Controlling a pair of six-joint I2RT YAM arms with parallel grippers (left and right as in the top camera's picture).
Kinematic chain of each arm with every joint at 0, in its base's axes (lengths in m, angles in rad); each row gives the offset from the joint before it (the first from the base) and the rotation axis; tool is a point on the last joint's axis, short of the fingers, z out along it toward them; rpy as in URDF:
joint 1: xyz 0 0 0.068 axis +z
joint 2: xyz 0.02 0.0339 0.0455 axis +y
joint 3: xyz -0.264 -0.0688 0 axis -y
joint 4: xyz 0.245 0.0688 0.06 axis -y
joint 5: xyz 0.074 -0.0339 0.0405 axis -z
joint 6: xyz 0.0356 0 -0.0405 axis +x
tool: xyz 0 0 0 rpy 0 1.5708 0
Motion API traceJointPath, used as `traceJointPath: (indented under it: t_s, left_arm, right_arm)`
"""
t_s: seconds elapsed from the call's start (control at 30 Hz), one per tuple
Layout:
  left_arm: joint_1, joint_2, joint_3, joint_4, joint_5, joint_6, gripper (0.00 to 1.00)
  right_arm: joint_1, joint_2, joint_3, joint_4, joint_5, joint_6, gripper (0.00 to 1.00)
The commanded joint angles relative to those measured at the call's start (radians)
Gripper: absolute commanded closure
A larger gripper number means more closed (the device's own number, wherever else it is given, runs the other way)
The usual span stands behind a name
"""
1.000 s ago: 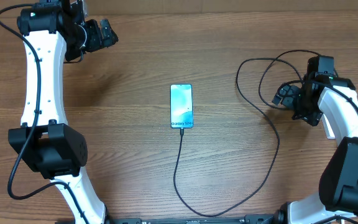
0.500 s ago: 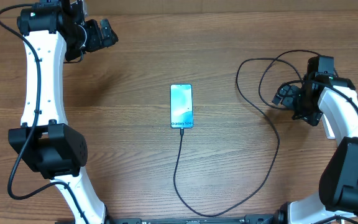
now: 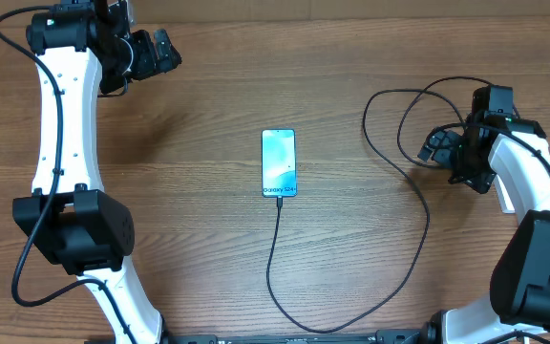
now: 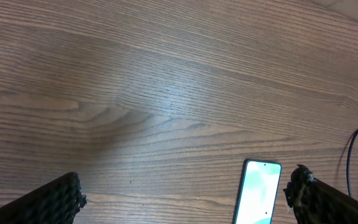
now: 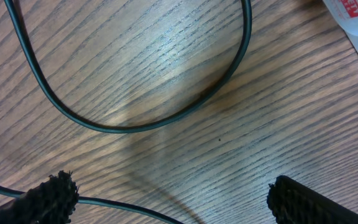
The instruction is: Plug charger to phone and switch on socket
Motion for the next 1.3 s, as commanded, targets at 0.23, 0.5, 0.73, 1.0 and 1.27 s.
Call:
traceJointPath:
  t_s: [0.23,0.5,0.73,1.0,1.27]
  left_arm:
    - [-0.038,-0.060,0.011,0.000,0.008,-0.006,0.00]
    - [-0.068,-0.248,0.011,0.000,0.008,-0.006,0.00]
    - [-0.068,-0.399,0.011,0.000,0.008,-0.006,0.00]
    - [-0.070,-0.518,0.010,0.000,0.008,-0.006,0.00]
    - [-0.070,-0.538,0.010,-0.005,0.009,-0.006,0.00]
  right_arm:
    - [0.004,-0.034,-0.005,0.003,-0.009,0.006,0.00]
    - [0.004,-0.034,-0.005,0.003,-0.009,0.006,0.00]
    - [0.004,-0.034,-0.005,0.003,-0.009,0.006,0.00]
    - [0.004,-0.034,-0.005,0.003,-0.009,0.006,0.00]
    - [0.004,-0.034,-0.005,0.003,-0.009,0.006,0.00]
